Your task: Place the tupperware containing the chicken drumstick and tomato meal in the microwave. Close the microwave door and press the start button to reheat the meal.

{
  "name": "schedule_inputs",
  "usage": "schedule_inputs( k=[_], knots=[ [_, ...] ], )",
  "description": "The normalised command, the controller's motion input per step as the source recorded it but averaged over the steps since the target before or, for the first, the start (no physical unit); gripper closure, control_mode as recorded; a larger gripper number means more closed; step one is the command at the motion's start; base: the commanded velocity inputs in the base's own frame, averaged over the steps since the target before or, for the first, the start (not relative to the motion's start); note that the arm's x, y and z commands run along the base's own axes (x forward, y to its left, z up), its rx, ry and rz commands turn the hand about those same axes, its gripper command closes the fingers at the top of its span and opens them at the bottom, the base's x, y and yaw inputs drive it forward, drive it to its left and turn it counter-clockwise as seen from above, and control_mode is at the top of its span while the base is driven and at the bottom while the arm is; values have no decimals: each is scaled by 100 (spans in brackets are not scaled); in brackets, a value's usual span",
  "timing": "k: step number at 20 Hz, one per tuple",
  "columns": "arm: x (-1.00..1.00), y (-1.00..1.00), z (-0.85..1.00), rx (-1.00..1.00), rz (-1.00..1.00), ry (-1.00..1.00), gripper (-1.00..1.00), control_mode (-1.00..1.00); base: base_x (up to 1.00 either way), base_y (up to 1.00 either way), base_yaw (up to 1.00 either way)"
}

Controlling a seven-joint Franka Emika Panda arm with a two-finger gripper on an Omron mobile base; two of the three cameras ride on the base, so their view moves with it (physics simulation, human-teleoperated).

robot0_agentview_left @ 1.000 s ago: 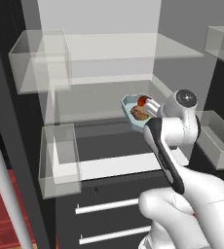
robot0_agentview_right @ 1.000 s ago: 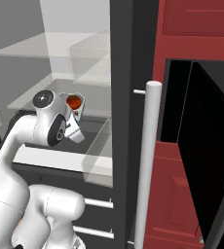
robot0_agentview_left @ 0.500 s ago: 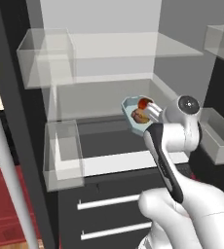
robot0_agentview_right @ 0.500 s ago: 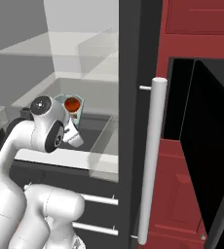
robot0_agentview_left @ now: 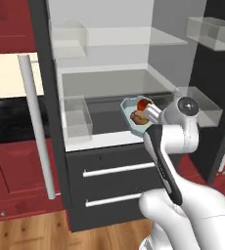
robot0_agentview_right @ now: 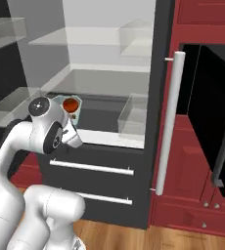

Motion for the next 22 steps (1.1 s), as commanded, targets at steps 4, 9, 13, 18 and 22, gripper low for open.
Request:
schedule_inputs(
  k=[4, 9, 13, 18, 22],
  knots=[
    [0, 0, 0, 0, 0, 0, 100, 100, -80, 1, -54],
    [0, 0, 0, 0, 0, 0, 100, 100, -63, 3, -67],
    [0, 0, 0, 0, 0, 0, 100, 100, -28, -4, -67],
    [0, 0, 0, 0, 0, 0, 100, 100, 7, -25, -64],
    [0, 0, 0, 0, 0, 0, 100, 100, 36, -42, -60]
  ],
)
